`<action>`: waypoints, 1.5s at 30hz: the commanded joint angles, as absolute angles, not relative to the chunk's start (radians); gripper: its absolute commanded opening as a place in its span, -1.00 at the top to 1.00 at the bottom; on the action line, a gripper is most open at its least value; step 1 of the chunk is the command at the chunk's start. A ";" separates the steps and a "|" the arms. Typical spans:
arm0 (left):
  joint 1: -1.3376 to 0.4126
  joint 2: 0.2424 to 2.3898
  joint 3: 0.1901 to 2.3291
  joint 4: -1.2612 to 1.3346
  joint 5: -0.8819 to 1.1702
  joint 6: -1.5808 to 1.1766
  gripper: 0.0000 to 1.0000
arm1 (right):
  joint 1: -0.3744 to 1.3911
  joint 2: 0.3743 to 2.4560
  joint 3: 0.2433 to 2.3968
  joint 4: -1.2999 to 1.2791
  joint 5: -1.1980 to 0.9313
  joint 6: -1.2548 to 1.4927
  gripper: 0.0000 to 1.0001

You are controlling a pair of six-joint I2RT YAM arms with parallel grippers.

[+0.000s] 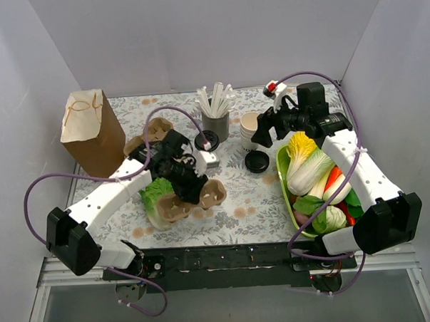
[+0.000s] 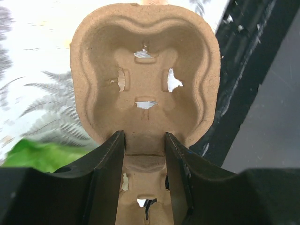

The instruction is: Pack the takeout coffee

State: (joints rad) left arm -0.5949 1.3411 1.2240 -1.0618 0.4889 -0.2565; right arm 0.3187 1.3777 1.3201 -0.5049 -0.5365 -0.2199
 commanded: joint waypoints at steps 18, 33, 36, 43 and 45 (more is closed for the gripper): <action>-0.871 1.390 0.893 -0.575 0.506 -0.126 1.00 | 0.250 1.367 1.347 -0.554 -0.500 -0.255 -0.89; -0.864 1.361 0.995 -0.669 0.540 -0.178 -0.10 | 0.247 1.385 1.359 -0.549 -0.531 -0.256 -0.89; -0.853 1.339 1.054 -0.698 0.526 -0.198 -0.24 | 0.247 1.397 1.373 -0.557 -0.541 -0.258 -0.89; -0.683 1.321 1.402 -0.741 0.338 -0.371 -0.36 | 0.245 1.391 1.381 -0.543 -0.577 -0.232 -0.88; -0.598 1.362 1.553 -0.817 0.255 -0.385 -0.41 | 0.245 1.381 1.365 -0.531 -0.584 -0.219 -0.88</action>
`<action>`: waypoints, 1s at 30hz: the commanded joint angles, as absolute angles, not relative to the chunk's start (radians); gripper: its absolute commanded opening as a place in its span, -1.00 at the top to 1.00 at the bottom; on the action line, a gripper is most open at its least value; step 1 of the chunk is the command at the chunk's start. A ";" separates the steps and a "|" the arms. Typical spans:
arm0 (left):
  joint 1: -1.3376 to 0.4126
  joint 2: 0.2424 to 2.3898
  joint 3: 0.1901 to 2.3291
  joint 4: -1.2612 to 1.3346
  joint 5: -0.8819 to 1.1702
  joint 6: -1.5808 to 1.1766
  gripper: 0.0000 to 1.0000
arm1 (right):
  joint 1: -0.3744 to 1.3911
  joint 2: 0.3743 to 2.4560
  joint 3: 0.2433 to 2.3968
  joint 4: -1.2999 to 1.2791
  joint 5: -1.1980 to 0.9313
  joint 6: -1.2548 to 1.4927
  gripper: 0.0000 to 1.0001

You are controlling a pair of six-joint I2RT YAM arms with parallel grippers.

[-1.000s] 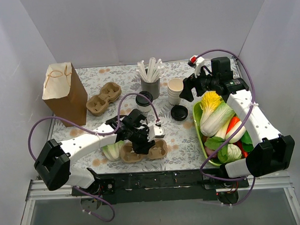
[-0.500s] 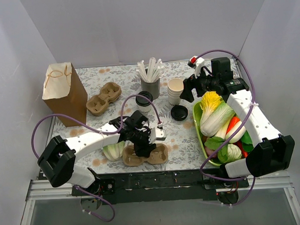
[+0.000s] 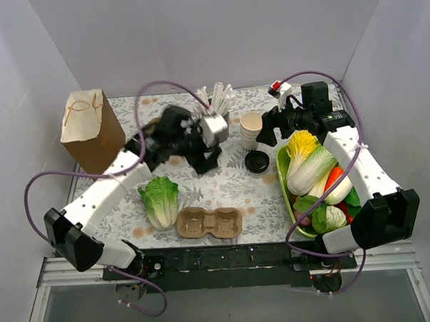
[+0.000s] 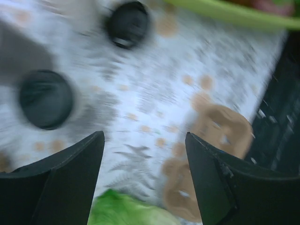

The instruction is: Pack the takeout coffee

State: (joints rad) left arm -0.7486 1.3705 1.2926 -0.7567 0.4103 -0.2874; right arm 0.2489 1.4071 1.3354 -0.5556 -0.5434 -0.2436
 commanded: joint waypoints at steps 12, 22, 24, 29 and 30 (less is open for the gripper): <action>-0.122 1.715 2.388 -0.940 -0.167 -0.431 -0.68 | 0.247 1.394 1.339 -0.474 -0.646 -0.157 -0.87; 0.323 1.694 2.295 -0.959 -0.118 -0.503 -0.58 | 0.247 1.399 1.330 -0.497 -0.673 -0.166 -0.86; 0.365 1.687 2.257 -0.992 -0.106 -0.512 -0.54 | 0.245 1.396 1.324 -0.503 -0.676 -0.166 -0.86; 0.408 1.684 2.137 -1.045 -0.123 -0.531 -0.49 | 0.245 1.404 1.324 -0.514 -0.675 -0.153 -0.86; 0.410 1.687 2.125 -1.057 -0.121 -0.531 -0.49 | 0.247 1.414 1.334 -0.520 -0.675 -0.152 -0.85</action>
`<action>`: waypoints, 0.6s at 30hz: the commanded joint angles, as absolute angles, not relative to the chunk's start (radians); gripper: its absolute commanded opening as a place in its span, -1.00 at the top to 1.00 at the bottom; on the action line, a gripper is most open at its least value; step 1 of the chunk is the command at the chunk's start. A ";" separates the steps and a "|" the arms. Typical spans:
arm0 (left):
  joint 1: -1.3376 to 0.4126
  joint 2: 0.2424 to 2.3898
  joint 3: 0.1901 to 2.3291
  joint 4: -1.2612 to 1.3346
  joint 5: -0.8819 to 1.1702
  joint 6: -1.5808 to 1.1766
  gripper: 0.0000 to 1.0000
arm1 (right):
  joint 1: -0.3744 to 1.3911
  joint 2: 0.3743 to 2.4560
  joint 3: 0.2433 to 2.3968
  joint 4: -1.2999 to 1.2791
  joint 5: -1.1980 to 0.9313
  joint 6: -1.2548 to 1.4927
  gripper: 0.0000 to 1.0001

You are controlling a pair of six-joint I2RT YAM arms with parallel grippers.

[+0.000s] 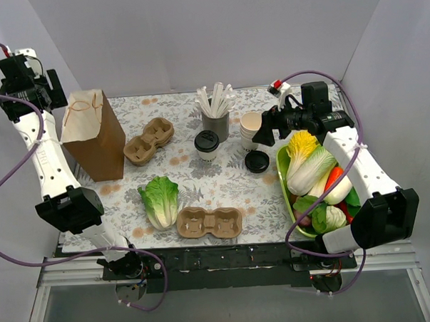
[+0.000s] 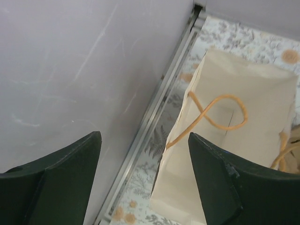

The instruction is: Pack the takeout coffee

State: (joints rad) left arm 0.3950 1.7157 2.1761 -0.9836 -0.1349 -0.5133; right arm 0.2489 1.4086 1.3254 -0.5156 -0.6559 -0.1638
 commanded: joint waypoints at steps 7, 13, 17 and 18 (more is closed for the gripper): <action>0.413 1.741 2.062 -1.104 -0.071 -0.537 -0.35 | 0.247 1.480 1.430 -0.630 -0.673 -0.216 -0.83; 0.413 1.769 2.033 -1.103 -0.086 -0.526 -0.24 | 0.253 1.482 1.431 -0.646 -0.650 -0.235 -0.83; 0.413 1.802 2.065 -1.120 -0.107 -0.511 -0.07 | 0.256 1.468 1.416 -0.646 -0.644 -0.242 -0.83; 0.413 1.807 2.066 -1.124 -0.109 -0.509 -0.05 | 0.255 1.463 1.411 -0.647 -0.643 -0.244 -0.83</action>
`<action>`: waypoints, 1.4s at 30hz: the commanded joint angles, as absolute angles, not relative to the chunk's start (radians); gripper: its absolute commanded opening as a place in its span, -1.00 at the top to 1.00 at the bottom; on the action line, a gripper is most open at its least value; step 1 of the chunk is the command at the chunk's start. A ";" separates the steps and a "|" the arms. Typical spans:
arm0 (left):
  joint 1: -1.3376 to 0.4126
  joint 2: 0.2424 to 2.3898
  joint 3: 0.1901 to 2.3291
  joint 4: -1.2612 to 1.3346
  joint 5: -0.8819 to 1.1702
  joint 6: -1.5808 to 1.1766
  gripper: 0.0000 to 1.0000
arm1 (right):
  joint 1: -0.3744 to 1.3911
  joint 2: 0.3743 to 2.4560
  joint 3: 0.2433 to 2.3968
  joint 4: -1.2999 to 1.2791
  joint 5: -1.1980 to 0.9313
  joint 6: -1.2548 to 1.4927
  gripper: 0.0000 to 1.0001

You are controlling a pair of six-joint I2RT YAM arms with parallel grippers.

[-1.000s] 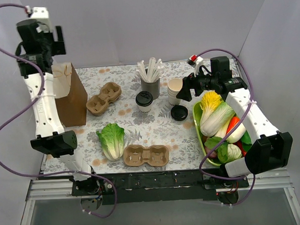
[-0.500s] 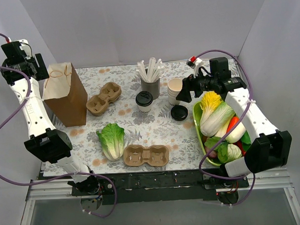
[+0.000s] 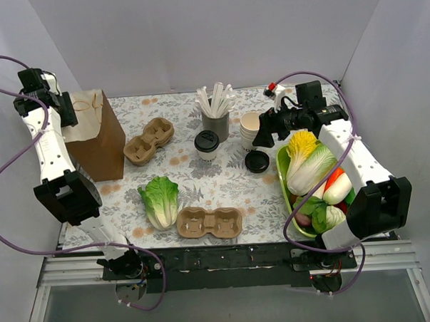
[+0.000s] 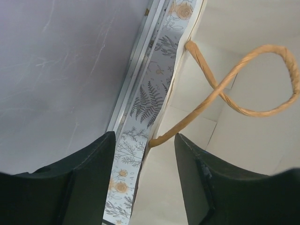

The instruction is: Pack the takeout coffee

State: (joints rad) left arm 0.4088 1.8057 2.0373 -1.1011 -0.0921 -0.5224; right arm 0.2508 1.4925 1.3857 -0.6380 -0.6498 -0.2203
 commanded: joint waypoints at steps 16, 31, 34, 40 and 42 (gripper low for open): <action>0.393 1.781 2.095 -1.178 -0.089 -0.472 1.00 | 0.255 1.431 1.361 -0.615 -0.660 -0.252 -0.82; 0.290 1.741 2.424 -1.119 0.044 -0.422 1.00 | 0.255 1.416 1.382 -0.581 -0.660 -0.238 -0.81; 0.273 1.677 2.366 -1.042 0.136 -0.385 1.00 | 0.255 1.419 1.393 -0.578 -0.657 -0.233 -0.82; 0.177 1.649 2.365 -1.028 0.290 -0.354 1.00 | 0.253 1.443 1.443 -0.583 -0.635 -0.244 -0.81; 0.132 1.640 2.355 -1.028 0.320 -0.342 1.00 | 0.252 1.451 1.460 -0.586 -0.626 -0.252 -0.82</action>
